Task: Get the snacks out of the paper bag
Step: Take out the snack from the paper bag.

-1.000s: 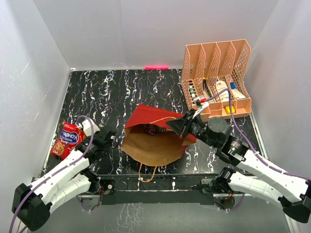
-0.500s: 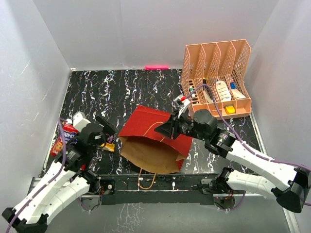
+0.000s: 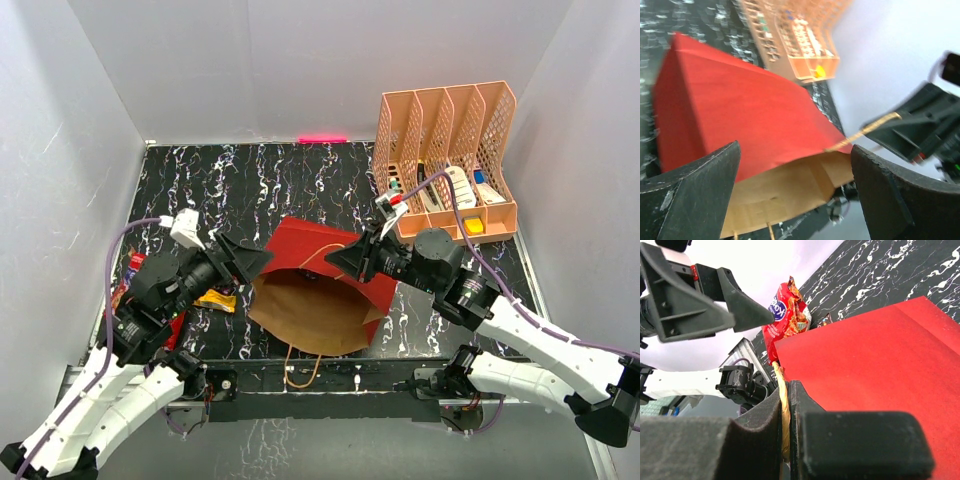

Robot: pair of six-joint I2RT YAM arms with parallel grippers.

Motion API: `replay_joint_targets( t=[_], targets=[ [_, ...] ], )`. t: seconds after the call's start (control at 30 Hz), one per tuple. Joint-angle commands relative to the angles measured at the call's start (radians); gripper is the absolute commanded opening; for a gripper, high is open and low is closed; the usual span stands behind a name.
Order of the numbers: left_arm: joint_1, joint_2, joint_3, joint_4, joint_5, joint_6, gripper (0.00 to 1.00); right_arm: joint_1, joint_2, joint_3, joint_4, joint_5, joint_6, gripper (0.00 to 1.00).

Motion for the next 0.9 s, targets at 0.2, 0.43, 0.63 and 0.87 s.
replay_joint_targets(
  t=[0.2,0.43,0.63,0.87],
  targets=[
    [0.004,0.064,-0.082,0.636,0.657,0.019,0.89,0.000,-0.027,0.006,0.076,0.040,0.007,0.07],
    [-0.077,0.161,-0.107,0.689,0.784,0.100,0.89,0.000,-0.032,0.008,0.076,0.056,0.007,0.07],
    [-0.412,0.205,-0.109,0.427,0.373,0.426,0.85,0.000,-0.026,0.004,0.074,0.070,0.001,0.07],
    [-0.648,0.248,-0.245,0.514,-0.228,0.559,0.84,0.001,-0.030,0.000,0.064,0.079,-0.002,0.07]
  ],
)
